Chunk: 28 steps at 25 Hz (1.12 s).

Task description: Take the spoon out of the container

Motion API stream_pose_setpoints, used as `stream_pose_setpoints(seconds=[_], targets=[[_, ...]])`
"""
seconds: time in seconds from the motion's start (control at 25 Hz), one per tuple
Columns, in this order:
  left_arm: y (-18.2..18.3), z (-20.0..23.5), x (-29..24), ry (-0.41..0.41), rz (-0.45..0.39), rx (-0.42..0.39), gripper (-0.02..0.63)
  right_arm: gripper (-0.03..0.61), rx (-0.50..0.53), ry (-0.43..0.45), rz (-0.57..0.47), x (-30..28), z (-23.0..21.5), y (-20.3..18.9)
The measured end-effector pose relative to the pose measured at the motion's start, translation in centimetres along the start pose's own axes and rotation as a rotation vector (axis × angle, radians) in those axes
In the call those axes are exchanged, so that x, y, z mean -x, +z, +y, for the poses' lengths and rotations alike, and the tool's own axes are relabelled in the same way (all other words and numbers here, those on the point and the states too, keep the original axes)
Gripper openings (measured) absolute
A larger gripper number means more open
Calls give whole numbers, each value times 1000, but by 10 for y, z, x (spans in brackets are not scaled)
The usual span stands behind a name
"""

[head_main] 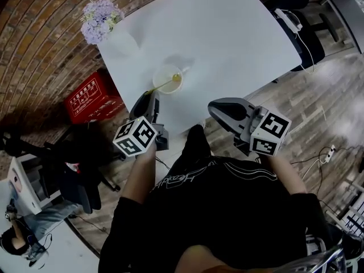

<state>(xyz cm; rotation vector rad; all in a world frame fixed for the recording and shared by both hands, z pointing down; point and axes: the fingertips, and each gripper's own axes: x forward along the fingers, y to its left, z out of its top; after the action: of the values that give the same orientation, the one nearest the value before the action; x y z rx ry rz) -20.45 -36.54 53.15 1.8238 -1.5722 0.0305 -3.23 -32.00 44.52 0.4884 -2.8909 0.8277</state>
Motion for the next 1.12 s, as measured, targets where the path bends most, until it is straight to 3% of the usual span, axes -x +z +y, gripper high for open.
stream_pose_setpoints(seconds=[0.44,1.12], targets=[[6,0,-12,24,-22,47,20,-3,-35,-6,13,-1,-3,-14],[18,-7,-13,19,-33,-26,6,-3,-51,-11,7,-4,-2,-19]])
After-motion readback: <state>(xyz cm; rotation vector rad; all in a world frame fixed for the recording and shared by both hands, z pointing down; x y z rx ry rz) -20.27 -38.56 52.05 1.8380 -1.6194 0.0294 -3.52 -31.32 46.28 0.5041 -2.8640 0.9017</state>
